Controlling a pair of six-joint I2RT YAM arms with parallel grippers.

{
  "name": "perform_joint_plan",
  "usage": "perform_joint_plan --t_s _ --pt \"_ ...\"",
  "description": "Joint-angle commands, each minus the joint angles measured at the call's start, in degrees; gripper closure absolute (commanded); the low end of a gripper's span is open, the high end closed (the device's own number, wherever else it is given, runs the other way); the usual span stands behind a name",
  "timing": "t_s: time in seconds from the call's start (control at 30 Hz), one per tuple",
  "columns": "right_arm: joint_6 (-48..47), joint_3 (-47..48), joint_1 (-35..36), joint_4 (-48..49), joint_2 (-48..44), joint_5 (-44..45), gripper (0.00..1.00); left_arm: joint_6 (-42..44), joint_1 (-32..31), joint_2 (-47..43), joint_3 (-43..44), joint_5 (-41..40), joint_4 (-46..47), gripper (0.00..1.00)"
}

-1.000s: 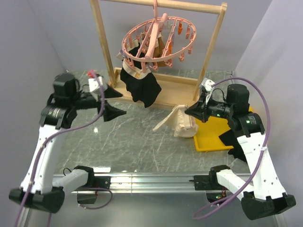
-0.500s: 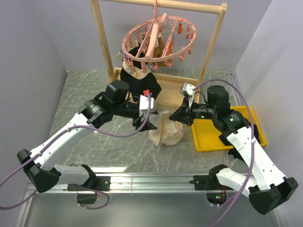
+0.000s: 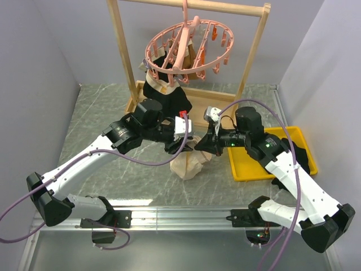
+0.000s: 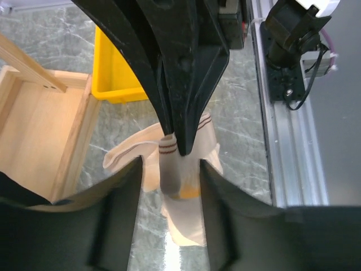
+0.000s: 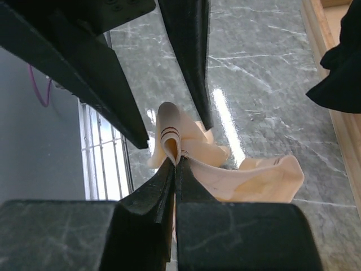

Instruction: Clip the underwear to the hanger

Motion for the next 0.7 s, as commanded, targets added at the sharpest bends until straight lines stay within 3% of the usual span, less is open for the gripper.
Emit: perform_joint_plan --t_s 0.0,0.1,0.17,0.2,0.33,0.43,0.57,0.67 --pt "-0.3 0.0 1.1 3.9 -0.2 1.3 1.00 -1.9 -0.6 -0.2 0.0 -0.7 2.1 0.55" --pt "-0.6 -0.2 1.0 4.0 -0.8 2.3 0.98 -1.2 -0.6 1.0 1.3 -1.5 -2.1 0.93" --pt "-0.8 -0.6 1.0 4.3 -1.2 3.5 0.82 -1.5 -0.6 0.3 0.6 -2.4 -2.6 0.98" --pt "-1.2 -1.2 0.9 4.3 -1.3 4.3 0.63 -1.2 -0.5 -0.5 -0.1 -2.8 -2.6 1.00" --pt "-6.0 -3.1 0.2 1.8 -2.7 9.7 0.39 1.8 -0.3 -8.0 -4.4 -4.4 -3.7 1.00" --pt "-11.7 -5.9 -1.7 -0.2 -3.8 10.8 0.32 5.1 0.4 -13.4 -8.9 -4.2 -6.1 1.00" --pt "-20.6 -8.2 -3.7 -2.6 -2.5 10.9 0.32 17.3 0.3 -17.1 -13.9 -2.6 -18.2 1.00" --pt "-26.6 -7.7 -4.0 -5.0 0.2 10.3 0.32 21.4 0.3 -19.4 -17.4 -3.1 -21.8 1.00"
